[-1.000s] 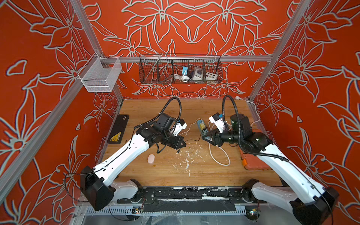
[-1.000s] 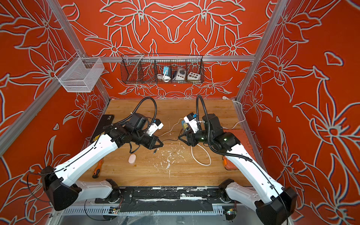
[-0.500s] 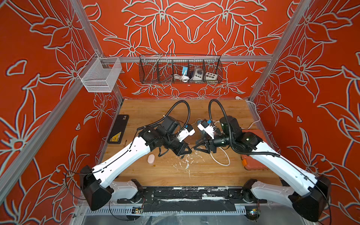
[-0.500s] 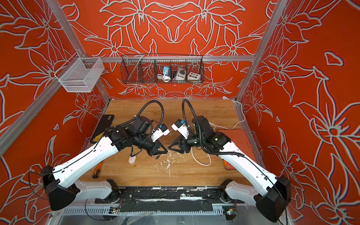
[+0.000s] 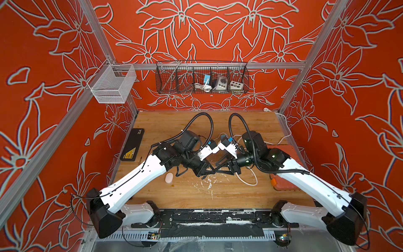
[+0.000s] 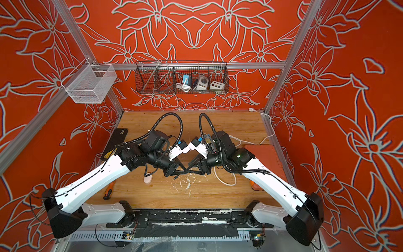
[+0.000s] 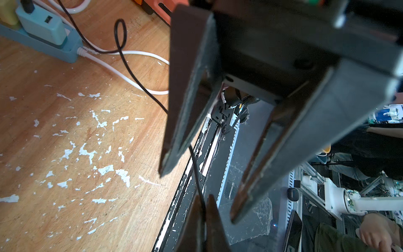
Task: Charge the bluetooth headset
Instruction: Adjust the charging cable.
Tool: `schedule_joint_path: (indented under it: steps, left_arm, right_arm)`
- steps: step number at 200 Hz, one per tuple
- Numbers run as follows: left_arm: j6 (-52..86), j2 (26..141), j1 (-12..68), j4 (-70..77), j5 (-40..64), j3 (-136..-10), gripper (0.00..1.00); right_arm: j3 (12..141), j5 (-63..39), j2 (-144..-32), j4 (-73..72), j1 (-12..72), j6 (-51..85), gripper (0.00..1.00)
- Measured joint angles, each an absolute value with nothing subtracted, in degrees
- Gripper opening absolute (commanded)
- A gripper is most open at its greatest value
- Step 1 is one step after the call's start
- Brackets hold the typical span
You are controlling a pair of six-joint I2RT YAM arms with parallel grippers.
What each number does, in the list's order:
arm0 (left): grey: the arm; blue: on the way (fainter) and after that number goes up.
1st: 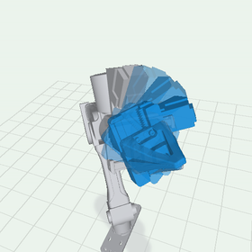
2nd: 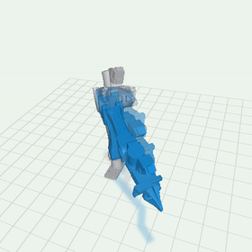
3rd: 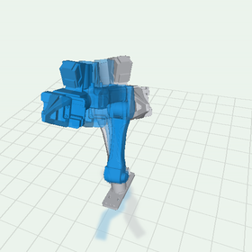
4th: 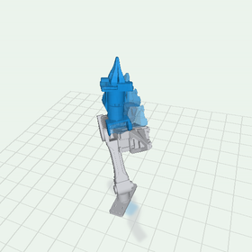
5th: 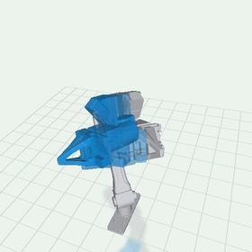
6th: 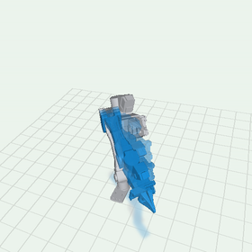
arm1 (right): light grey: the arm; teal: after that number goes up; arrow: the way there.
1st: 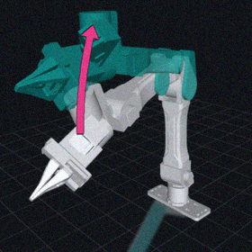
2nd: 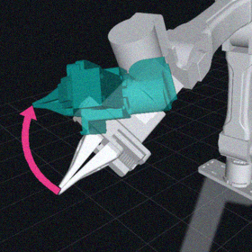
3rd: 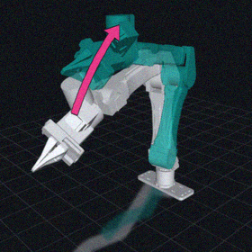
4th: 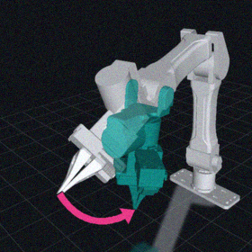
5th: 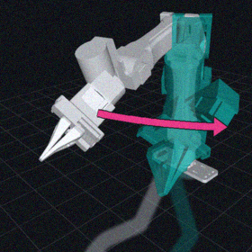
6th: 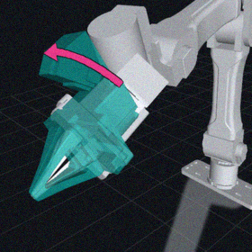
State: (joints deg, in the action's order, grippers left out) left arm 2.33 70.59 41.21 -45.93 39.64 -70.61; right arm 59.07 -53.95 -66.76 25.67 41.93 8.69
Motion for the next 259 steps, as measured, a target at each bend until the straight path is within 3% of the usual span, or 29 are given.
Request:
schedule_joint_path:
  steps: [25,71,87,99,123,143,193,231,259]
  left_arm:
    - [2.0,69.7,41.3,-46.1,39.9,-70.6,0.00]
    - [1.4,68.4,41.2,-46.2,39.7,-70.2,0.00]
    - [1.4,68.3,41.3,-46.2,39.7,-70.2,0.00]
    - [1.5,68.2,41.3,-45.9,39.6,-70.2,0.20]
    - [1.4,67.2,41.3,-45.3,37.9,-70.2,0.45]
    - [2.4,64.6,41.3,-44.4,35.7,-68.9,0.54]
    - [5.2,57.7,37.3,-41.2,34.6,-64.2,0.49]
    - [7.2,56.0,35.0,-39.0,36.0,-62.8,0.34]
    - [7.6,56.0,34.7,-37.9,36.6,-62.8,0.32]
  right_arm:
    - [59.1,-54.5,-66.7,25.7,42.0,8.1,0.36]
    - [59.0,-56.7,-66.6,25.7,42.1,7.1,0.00]
    - [59.0,-57.1,-66.4,26.0,42.1,7.1,0.00]
    - [59.0,-56.9,-66.1,25.9,42.1,7.0,0.00]
    - [58.3,-53.7,-64.6,25.4,42.1,7.4,0.00]
    - [56.2,-51.0,-62.3,23.6,41.5,9.0,0.00]
    - [53.2,-49.9,-59.5,18.0,39.8,13.8,0.00]
    - [52.4,-50.2,-58.5,15.1,39.7,15.9,0.00]
    - [52.2,-50.5,-58.4,14.5,39.7,16.3,0.00]
